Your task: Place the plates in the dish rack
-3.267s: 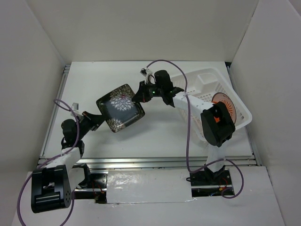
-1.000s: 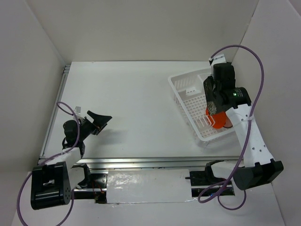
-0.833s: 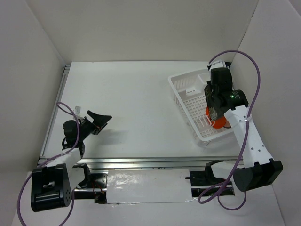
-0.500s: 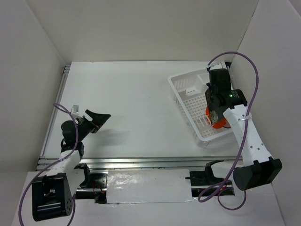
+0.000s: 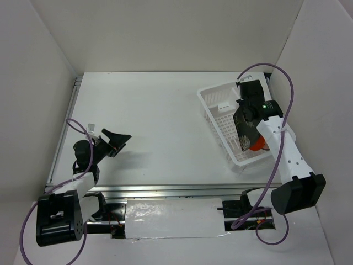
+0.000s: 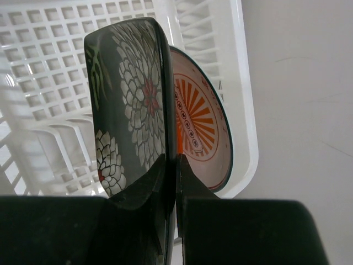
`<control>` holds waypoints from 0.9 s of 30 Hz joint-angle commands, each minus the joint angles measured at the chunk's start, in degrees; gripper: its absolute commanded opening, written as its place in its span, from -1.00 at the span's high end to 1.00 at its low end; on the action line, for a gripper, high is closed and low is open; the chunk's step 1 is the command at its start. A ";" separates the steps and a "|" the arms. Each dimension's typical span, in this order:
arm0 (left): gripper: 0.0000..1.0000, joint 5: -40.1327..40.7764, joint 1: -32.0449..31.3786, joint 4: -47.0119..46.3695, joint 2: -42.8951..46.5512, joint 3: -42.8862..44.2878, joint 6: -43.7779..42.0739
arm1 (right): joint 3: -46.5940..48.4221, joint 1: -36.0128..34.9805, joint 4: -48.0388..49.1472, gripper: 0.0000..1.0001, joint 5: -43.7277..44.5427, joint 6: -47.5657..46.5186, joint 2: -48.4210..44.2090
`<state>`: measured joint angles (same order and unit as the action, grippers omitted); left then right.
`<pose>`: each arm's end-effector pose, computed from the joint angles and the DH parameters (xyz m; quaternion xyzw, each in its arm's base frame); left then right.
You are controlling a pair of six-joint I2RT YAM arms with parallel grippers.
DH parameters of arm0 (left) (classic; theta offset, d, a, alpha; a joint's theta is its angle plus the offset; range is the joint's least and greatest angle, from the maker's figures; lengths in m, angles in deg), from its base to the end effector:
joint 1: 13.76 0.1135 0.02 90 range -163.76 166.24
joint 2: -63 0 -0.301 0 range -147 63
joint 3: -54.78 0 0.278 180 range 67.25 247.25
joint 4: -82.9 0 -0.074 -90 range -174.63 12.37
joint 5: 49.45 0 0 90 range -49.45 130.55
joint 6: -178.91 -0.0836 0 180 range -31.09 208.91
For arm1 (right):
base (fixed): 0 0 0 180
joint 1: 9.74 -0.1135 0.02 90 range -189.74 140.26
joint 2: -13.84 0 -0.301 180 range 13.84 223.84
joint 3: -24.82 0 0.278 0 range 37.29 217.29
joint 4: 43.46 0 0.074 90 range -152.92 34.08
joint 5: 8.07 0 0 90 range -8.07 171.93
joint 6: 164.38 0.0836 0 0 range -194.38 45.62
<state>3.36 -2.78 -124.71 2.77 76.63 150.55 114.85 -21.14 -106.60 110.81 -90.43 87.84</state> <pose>0.2321 -0.0064 0.1759 -0.2685 0.7088 -0.4806 0.4411 0.3064 0.0206 0.3718 -0.1253 0.8973 -0.2463 0.3444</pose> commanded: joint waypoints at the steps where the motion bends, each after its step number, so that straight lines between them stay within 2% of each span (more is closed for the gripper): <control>1: -0.99 -0.78 0.18 -2.82 1.07 0.98 -0.74 | 0.93 -0.29 1.99 1.00 2.75 -0.12 -0.70; 15: -0.99 -0.87 0.09 -2.90 1.87 0.63 -0.48 | -2.94 -0.12 3.83 1.00 4.69 -4.25 -8.69; 27: -0.99 -0.87 0.09 -1.94 3.19 0.54 -0.83 | -6.45 0.06 4.97 1.00 5.57 -5.21 -9.22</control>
<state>3.30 -2.78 -124.36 5.09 76.63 150.53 106.91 -21.12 -107.06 112.36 -93.82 81.41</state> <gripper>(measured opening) 0.994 0.114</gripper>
